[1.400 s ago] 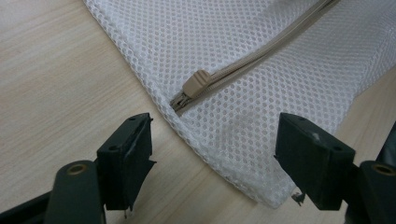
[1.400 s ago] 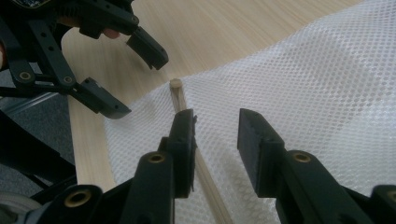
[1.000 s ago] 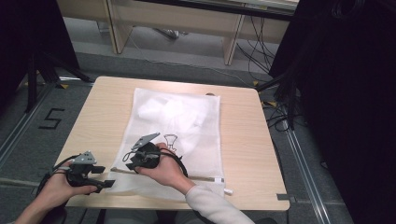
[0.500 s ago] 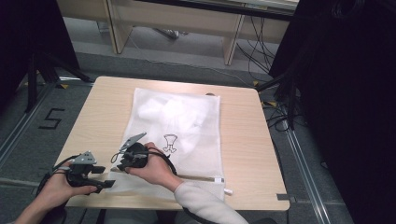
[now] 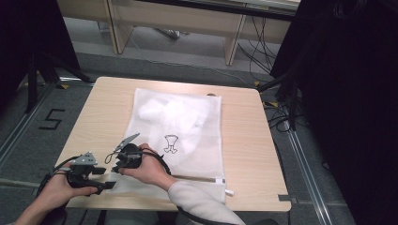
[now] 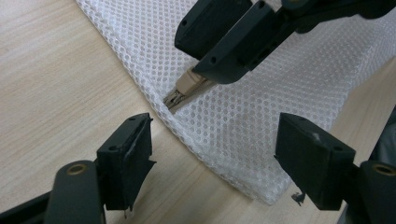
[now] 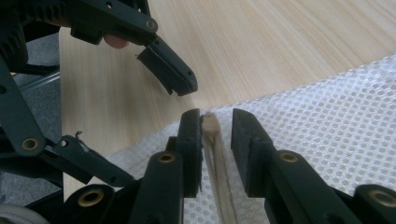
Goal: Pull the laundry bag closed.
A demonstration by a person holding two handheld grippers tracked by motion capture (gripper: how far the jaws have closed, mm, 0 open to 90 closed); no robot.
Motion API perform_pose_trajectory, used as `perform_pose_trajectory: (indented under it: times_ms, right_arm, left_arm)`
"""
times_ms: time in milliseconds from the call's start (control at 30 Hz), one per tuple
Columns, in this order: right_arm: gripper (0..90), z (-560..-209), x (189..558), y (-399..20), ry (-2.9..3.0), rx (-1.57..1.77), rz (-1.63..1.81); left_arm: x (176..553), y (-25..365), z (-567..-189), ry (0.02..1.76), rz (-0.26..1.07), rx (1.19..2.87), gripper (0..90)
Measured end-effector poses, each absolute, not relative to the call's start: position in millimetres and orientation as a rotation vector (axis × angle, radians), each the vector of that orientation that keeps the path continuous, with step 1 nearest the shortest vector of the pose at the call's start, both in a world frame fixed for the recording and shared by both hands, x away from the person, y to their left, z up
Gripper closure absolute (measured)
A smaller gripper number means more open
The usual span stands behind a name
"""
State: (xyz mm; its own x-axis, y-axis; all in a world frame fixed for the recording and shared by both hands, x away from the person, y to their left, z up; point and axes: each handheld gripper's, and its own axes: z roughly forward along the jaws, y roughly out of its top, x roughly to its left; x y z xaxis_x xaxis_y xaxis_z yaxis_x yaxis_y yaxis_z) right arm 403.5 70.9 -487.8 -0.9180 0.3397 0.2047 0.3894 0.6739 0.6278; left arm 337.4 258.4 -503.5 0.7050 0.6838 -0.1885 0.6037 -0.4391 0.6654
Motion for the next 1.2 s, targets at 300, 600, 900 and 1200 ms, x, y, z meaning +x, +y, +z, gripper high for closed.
perform_pose_trajectory:
  times_ms: [300,600,900,1200]
  right_arm:
    - [74.4,-492.2,405.2,78.7,-2.82,-0.609,-1.067]
    - [78.6,-496.9,406.4,83.5,-2.836,-0.608,-1.042]
    - [82.1,-497.9,406.4,83.7,-2.869,-0.559,-1.037]
    - [82.1,-483.4,402.1,78.6,-2.839,-0.565,-1.073]
  left_arm:
    - [336.8,257.2,-504.3,0.988,0.134,2.161,26.7]
    - [337.0,256.7,-504.7,0.989,0.131,2.162,26.6]
    - [337.4,256.3,-505.2,0.988,0.121,2.159,26.7]
    - [340.0,257.0,-505.6,1.006,0.105,2.121,31.5]
